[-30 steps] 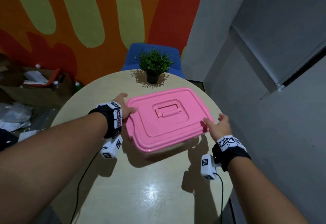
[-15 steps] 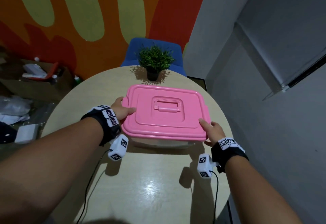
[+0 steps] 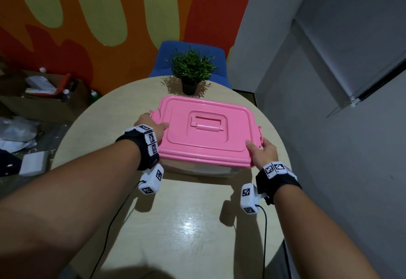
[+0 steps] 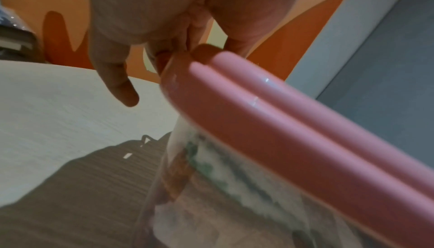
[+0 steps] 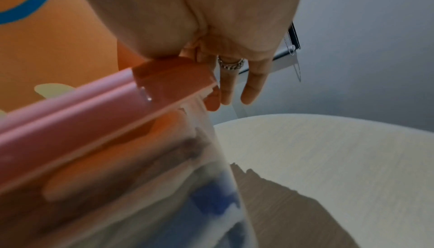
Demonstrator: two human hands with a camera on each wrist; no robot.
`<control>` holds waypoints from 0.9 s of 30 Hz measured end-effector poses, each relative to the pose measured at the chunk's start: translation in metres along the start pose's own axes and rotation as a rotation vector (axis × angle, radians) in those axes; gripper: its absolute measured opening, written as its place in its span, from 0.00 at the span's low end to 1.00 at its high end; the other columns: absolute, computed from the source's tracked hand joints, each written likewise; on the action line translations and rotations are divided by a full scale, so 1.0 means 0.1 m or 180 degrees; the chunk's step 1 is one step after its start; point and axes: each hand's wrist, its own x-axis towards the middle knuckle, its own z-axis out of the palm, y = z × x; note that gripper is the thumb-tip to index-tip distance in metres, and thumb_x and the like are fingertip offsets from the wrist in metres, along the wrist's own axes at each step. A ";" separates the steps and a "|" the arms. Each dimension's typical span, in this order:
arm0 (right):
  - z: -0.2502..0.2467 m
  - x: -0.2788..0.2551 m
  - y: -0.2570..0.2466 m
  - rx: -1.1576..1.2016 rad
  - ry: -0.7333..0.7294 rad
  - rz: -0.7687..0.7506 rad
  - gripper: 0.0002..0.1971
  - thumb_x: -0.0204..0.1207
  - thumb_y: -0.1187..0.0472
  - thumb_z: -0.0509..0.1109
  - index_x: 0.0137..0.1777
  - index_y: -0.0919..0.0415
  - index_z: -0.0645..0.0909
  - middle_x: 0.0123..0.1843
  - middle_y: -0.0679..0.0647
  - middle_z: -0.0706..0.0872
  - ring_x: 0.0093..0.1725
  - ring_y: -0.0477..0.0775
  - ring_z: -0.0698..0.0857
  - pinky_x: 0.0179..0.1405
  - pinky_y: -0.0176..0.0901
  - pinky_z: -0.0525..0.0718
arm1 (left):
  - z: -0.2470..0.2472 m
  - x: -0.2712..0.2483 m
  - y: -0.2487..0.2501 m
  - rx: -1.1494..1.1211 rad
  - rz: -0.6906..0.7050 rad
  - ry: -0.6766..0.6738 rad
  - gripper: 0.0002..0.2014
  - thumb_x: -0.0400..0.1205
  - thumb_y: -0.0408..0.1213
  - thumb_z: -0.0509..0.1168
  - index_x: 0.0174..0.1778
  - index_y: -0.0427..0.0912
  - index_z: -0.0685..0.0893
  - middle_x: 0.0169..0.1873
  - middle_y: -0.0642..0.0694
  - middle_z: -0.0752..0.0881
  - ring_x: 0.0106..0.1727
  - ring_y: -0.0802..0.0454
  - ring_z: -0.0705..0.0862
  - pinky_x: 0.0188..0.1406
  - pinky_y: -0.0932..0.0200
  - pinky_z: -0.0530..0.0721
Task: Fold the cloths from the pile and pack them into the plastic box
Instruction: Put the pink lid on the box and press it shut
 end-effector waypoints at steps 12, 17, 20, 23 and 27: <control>-0.03 -0.07 -0.13 -0.1101 0.0106 -0.0485 0.21 0.85 0.54 0.65 0.77 0.52 0.74 0.62 0.62 0.87 0.61 0.69 0.83 0.63 0.56 0.81 | -0.02 -0.18 0.06 0.0386 0.0442 0.0269 0.26 0.85 0.45 0.67 0.80 0.48 0.74 0.71 0.37 0.81 0.64 0.31 0.83 0.67 0.49 0.79; 0.01 -0.16 -0.26 -0.1857 0.0398 -0.0754 0.29 0.84 0.44 0.61 0.84 0.48 0.62 0.86 0.52 0.59 0.82 0.67 0.60 0.79 0.66 0.59 | -0.13 -0.23 0.05 -0.1072 0.0476 -0.0878 0.41 0.77 0.19 0.62 0.85 0.56 0.64 0.77 0.40 0.74 0.57 0.38 0.85 0.46 0.46 0.89; 0.06 -0.34 -0.27 -0.2372 -0.0229 -0.1364 0.37 0.76 0.27 0.58 0.83 0.38 0.57 0.87 0.48 0.54 0.86 0.62 0.53 0.81 0.68 0.44 | 0.01 -0.47 0.02 -0.1053 0.0927 -0.0951 0.43 0.78 0.24 0.69 0.85 0.57 0.61 0.82 0.53 0.62 0.67 0.46 0.78 0.46 0.59 0.90; 0.05 -0.36 -0.07 -0.3183 -0.0472 -0.1492 0.44 0.71 0.20 0.49 0.85 0.37 0.47 0.89 0.49 0.44 0.87 0.63 0.45 0.81 0.69 0.37 | 0.33 -0.51 -0.01 0.0937 0.1546 -0.1175 0.42 0.76 0.53 0.74 0.84 0.68 0.58 0.87 0.51 0.38 0.87 0.36 0.41 0.82 0.31 0.51; 0.00 -0.11 -0.01 -0.3462 -0.0341 -0.1472 0.44 0.72 0.20 0.42 0.86 0.37 0.41 0.89 0.49 0.40 0.87 0.64 0.43 0.81 0.72 0.39 | 0.53 -0.37 0.17 0.2150 0.1870 -0.1028 0.39 0.81 0.63 0.64 0.83 0.74 0.48 0.82 0.49 0.23 0.82 0.40 0.22 0.76 0.27 0.29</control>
